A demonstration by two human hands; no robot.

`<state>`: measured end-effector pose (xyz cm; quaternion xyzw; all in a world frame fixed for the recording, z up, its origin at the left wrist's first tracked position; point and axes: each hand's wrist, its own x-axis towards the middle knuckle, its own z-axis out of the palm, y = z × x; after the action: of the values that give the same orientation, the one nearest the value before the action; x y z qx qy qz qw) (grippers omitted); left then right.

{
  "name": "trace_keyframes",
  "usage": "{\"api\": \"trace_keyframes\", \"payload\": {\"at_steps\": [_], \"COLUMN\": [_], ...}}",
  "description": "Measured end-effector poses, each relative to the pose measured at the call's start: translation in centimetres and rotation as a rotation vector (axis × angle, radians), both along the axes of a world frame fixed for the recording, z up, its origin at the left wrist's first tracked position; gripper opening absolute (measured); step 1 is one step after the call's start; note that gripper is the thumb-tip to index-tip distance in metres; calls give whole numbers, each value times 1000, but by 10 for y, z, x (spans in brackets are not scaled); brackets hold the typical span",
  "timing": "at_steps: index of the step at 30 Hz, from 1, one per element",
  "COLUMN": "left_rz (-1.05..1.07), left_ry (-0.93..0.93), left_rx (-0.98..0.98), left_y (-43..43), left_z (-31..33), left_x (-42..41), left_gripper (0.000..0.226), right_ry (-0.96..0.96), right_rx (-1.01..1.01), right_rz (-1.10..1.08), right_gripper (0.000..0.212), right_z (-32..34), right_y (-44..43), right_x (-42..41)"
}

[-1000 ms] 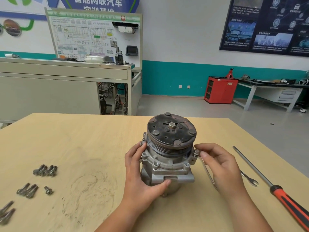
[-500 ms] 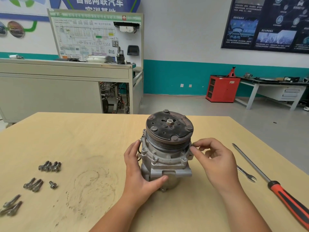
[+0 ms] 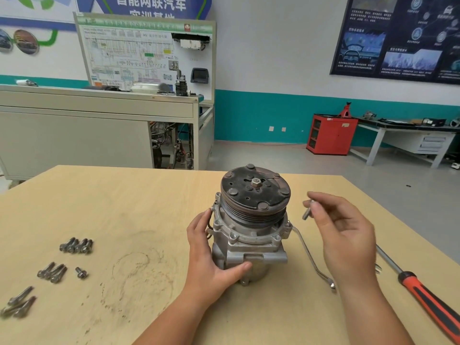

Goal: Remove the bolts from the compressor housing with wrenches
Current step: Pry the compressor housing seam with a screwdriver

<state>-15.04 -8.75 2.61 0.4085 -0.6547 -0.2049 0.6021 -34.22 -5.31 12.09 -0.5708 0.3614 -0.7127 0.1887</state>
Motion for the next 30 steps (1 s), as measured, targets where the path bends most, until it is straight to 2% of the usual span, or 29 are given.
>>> {"api": "trace_keyframes", "payload": {"at_steps": [3, 6, 8, 10, 12, 15, 17, 20, 22, 24, 26, 29, 30], "left_rz": [-26, -6, 83, 199, 349, 527, 578, 599, 587, 559, 508, 407, 359], "left_ry": [-26, -69, -109, -73, 3, 75, 28, 22, 59, 101, 165, 227, 224], "left_rx": [26, 48, 20, 19, 62, 109, 121, 131, 143, 119, 67, -36, -63], "left_y": [7, 33, 61, 93, 121, 148, 157, 156, 153, 146, 140, 129, 124], "left_z": [10, 15, 7, -3, -16, -31, -34, -35, -31, -26, -16, -6, -3], "left_x": [5, 28, 55, 91, 128, 176, 201, 227, 232, 227, 212, 182, 170], "left_gripper": [101, 89, 66, 41, 30, 29, 24, 30, 25, 28, 26, 35, 32], "right_ry": [-65, 78, 158, 221, 397, 736, 916, 1204, 1304, 1315, 1207, 769, 612], "right_rx": [-74, -112, -66, 62, 180, 233, 224, 221, 259, 290, 326, 295, 234], "right_rz": [118, 300, 436, 568, 642, 671, 621, 481, 416, 377, 413, 565, 522], "right_gripper": [14, 23, 23, 20, 17, 17, 19, 18, 19, 22, 24, 19, 16], "right_z": [5, -9, -24, -39, -54, -73, -81, -90, -90, -79, -68, -48, -42], "right_y": [24, 42, 45, 41, 35, 21, 12, 1, -3, 2, 14, 56, 67], "right_x": [14, 55, 89, 129, 176, 256, 301, 340, 349, 339, 310, 223, 185]}}
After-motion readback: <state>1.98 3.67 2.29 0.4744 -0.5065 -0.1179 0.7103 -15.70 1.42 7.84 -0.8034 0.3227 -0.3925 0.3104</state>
